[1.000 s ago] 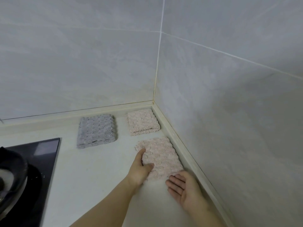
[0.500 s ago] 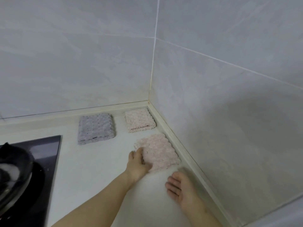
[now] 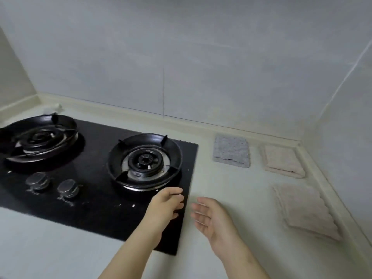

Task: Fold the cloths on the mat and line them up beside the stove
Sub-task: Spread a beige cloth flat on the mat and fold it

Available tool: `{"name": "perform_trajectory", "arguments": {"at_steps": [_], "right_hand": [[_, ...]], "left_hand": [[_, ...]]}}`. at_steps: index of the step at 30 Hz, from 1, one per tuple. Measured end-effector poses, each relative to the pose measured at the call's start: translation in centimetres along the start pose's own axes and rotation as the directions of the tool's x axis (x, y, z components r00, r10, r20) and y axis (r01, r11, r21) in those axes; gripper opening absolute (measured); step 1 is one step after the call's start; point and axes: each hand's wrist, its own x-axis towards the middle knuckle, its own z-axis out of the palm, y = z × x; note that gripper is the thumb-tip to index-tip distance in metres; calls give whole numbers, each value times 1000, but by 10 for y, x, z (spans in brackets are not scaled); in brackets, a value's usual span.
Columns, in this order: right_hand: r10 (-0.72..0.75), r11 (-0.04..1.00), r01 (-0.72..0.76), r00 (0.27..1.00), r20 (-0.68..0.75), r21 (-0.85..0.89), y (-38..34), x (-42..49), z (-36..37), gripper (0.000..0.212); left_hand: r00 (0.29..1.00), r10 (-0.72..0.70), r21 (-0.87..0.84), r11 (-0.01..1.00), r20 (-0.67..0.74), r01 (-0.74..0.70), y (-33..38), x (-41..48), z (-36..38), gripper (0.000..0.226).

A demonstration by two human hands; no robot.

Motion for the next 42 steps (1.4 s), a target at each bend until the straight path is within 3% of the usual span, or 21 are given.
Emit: {"name": "perform_trajectory", "arguments": {"at_steps": [6, 11, 14, 21, 28, 33, 39, 42], "right_hand": [[19, 978, 18, 985, 173, -210, 69, -37, 127, 10], [103, 951, 22, 917, 385, -308, 147, -85, 260, 7], [174, 924, 26, 860, 481, -381, 191, -115, 326, 7], [337, 822, 76, 735, 589, -565, 261, -177, 452, 8], [407, 752, 160, 650, 642, -639, 308, -187, 559, 9], [388, 746, 226, 617, 684, -627, 327, -176, 655, 10], [323, 751, 302, 608, 726, -587, 331, -149, 763, 8], [240, 770, 321, 654, 717, -551, 337, -131, 810, 12]], "left_hand": [[973, 22, -98, 994, -231, -46, -11, -58, -152, 16], [909, 19, -130, 988, -416, -81, -35, -124, -292, 16], [853, -7, -171, 980, -522, -96, -52, -163, -365, 16], [632, -68, -227, 958, -772, -174, -78, -241, -499, 15], [499, -128, -256, 947, -857, -196, -85, -260, -594, 13], [448, -118, -221, 957, -886, -185, -66, -236, -677, 12], [437, -115, -206, 964, -892, -166, -32, -199, -774, 12], [463, -115, -216, 961, -879, -171, -22, -177, -818, 12]]}}
